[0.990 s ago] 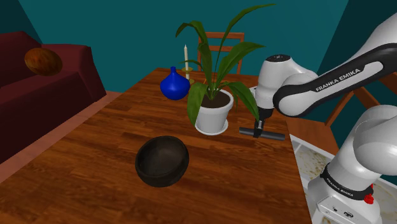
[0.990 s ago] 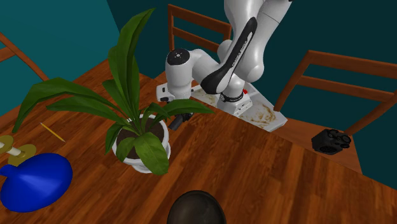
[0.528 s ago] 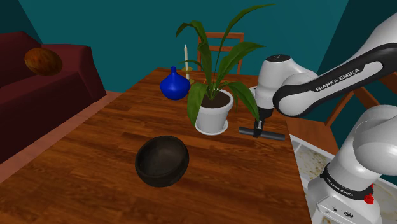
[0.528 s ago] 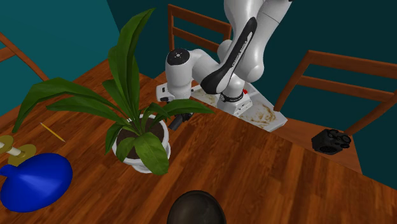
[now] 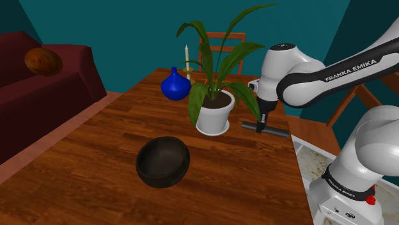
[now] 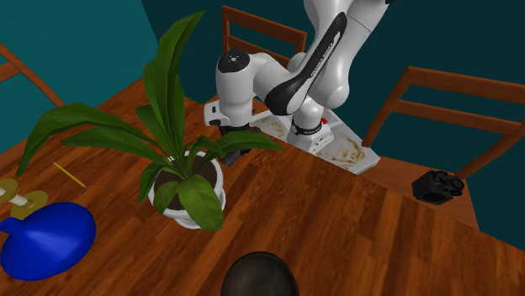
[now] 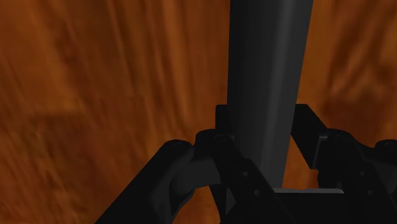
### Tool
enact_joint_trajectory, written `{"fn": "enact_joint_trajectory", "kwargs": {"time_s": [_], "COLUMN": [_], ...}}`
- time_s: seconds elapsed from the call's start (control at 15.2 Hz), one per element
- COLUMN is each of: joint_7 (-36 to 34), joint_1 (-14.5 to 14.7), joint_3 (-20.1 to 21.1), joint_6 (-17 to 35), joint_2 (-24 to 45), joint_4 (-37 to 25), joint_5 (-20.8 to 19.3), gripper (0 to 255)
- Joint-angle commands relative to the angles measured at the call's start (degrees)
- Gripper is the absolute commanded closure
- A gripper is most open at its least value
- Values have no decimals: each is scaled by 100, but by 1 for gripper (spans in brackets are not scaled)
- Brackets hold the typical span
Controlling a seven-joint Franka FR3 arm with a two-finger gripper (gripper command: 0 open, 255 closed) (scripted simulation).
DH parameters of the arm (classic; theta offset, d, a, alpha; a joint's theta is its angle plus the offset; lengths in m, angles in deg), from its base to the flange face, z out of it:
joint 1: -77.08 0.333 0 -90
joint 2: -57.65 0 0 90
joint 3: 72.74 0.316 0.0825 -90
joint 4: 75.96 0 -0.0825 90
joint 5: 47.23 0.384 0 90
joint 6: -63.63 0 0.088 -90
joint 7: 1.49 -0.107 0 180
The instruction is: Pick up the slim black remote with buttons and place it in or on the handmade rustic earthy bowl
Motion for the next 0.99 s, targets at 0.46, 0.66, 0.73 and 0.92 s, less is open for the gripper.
{"fn": "enact_joint_trajectory", "kwargs": {"time_s": [0.46,0.66,0.73,0.92], "joint_7": [76,96,102,120], "joint_1": [26,27,27,27], "joint_3": [-67,-84,-90,-105], "joint_6": [-960,-1243,-1336,-1606], "joint_2": [-510,-622,-654,-740], "joint_4": [-449,-622,-681,-867], "joint_5": [15,14,14,11], "gripper": [255,255,255,255]}}
